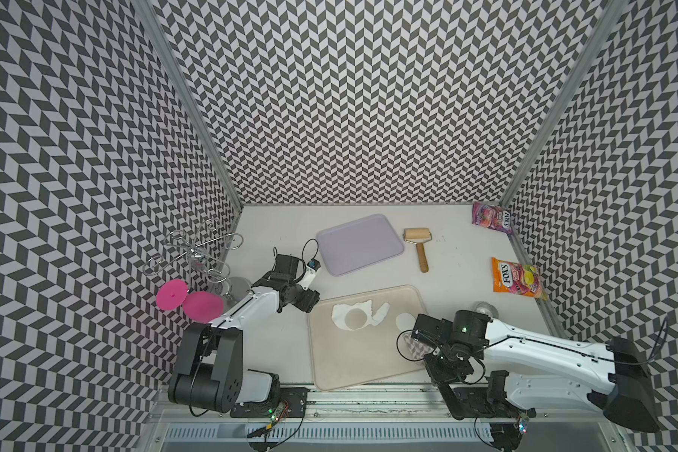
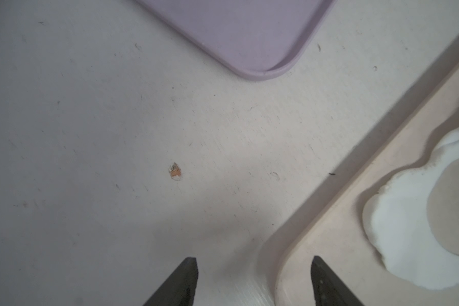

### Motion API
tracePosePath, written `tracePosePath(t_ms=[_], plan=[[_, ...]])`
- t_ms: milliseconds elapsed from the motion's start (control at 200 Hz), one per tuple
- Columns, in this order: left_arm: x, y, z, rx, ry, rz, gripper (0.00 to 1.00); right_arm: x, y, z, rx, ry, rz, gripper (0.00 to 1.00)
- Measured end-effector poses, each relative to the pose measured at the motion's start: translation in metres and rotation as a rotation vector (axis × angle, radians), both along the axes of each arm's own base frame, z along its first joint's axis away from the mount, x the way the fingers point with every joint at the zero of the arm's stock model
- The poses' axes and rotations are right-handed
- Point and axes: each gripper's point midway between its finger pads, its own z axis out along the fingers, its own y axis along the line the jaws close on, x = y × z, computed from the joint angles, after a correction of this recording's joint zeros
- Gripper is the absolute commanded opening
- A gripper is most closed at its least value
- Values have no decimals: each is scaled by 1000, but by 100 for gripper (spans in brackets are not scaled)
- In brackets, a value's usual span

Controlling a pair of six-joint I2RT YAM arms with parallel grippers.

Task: Roll out the dumpling wrappers from the dough
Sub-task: Scoop the dumpling wrapper from the work surface.

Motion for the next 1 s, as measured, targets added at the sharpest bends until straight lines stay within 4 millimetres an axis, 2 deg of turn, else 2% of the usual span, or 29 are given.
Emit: tracePosePath(t_ms=[391, 806, 1002], plan=[[1, 0, 1, 0, -4, 0, 70, 11, 2, -5, -13, -35, 6, 0], [1, 0, 1, -1, -5, 1, 70, 17, 8, 4, 6, -57, 11, 0], [1, 0, 1, -1, -5, 1, 70, 14, 1, 5, -23, -42, 13, 0]])
